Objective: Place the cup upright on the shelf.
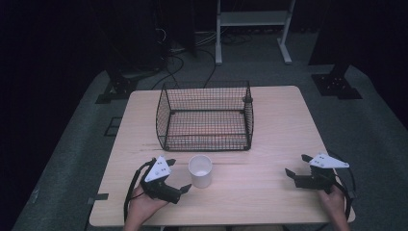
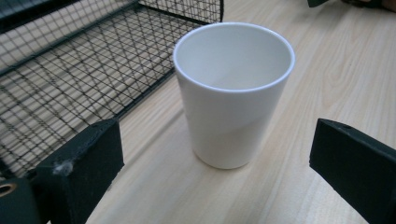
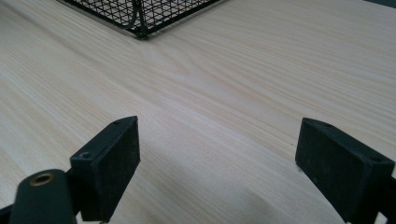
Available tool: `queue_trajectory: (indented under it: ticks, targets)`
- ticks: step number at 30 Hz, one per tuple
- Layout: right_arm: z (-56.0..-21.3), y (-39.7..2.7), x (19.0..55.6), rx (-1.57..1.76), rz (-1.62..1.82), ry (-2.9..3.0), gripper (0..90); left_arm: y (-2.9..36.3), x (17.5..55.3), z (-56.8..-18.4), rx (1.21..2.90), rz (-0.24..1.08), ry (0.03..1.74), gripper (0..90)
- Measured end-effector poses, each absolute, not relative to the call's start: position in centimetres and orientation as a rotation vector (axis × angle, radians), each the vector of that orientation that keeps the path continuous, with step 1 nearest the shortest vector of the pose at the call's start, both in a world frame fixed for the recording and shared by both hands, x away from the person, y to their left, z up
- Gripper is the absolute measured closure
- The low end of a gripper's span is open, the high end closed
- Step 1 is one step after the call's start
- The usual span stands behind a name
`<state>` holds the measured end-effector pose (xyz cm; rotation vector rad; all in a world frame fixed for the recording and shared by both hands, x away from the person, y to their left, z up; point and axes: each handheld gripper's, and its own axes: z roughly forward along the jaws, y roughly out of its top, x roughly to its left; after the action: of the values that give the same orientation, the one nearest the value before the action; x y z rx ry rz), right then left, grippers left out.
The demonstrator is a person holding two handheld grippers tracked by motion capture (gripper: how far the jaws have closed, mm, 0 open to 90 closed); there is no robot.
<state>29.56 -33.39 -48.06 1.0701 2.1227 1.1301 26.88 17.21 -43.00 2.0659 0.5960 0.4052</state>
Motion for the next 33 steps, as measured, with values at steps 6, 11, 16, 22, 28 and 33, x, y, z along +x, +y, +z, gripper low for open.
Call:
queue_trajectory:
  ticks: [6,11,16,22,28,33]
  targets:
    - [-48.1,-33.4,29.5,1.071,1.134,2.119,13.1,16.1,27.0,-43.1,2.102,0.385,0.58,2.1]
    - [-48.1,-33.4,29.5,1.071,1.131,2.118,13.1,15.2,27.3,-43.2,2.134,0.364,0.567,2.1]
    - [-48.1,-33.4,29.5,1.07,1.128,2.118,13.1,14.5,28.0,-43.4,2.147,0.355,0.569,2.1]
    - [-48.1,-33.4,29.5,1.069,1.128,2.118,13.1,13.8,28.9,-43.6,2.199,0.335,0.575,2.1]
    - [-48.1,-33.3,29.5,1.067,1.125,2.119,13.1,13.1,29.7,-43.7,2.214,0.321,0.582,2.1]
    - [-48.1,-33.3,29.5,1.064,1.123,2.12,13.1,12.3,30.3,-43.7,2.244,0.306,0.589,2.7]
